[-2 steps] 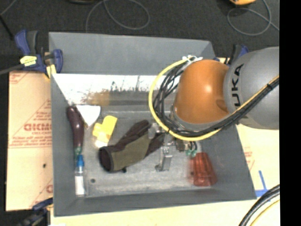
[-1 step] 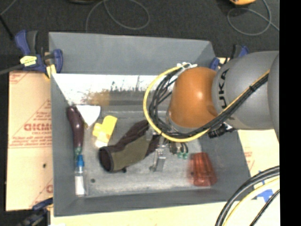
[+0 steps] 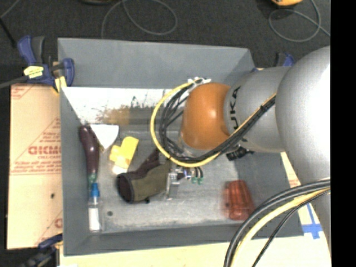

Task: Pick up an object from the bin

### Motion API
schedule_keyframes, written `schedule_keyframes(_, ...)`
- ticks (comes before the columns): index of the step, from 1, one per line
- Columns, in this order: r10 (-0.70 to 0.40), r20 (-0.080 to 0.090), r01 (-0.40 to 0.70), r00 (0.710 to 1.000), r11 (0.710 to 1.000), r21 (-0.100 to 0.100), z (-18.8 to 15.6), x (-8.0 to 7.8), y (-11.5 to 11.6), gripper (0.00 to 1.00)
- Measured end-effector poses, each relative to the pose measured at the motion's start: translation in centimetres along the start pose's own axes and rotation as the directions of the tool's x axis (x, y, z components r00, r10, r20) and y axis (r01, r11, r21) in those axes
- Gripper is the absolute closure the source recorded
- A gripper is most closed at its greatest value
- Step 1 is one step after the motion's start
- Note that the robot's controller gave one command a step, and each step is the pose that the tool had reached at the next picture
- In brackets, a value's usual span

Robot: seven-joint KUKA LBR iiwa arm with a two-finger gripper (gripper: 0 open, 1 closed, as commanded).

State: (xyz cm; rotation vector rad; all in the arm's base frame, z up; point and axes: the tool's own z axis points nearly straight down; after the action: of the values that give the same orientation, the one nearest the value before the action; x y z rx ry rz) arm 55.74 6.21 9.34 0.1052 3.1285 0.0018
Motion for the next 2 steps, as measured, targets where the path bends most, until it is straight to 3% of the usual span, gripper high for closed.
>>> schedule_keyframes(1, 0.231, 0.000, -0.231, 0.973, 0.973, -0.002, 1.96, -0.85, 0.66, 1.00)
schedule_keyframes(2, 0.261, 0.000, -0.261, 0.965, 0.965, -0.002, 1.38, -0.76, 0.66, 1.00)
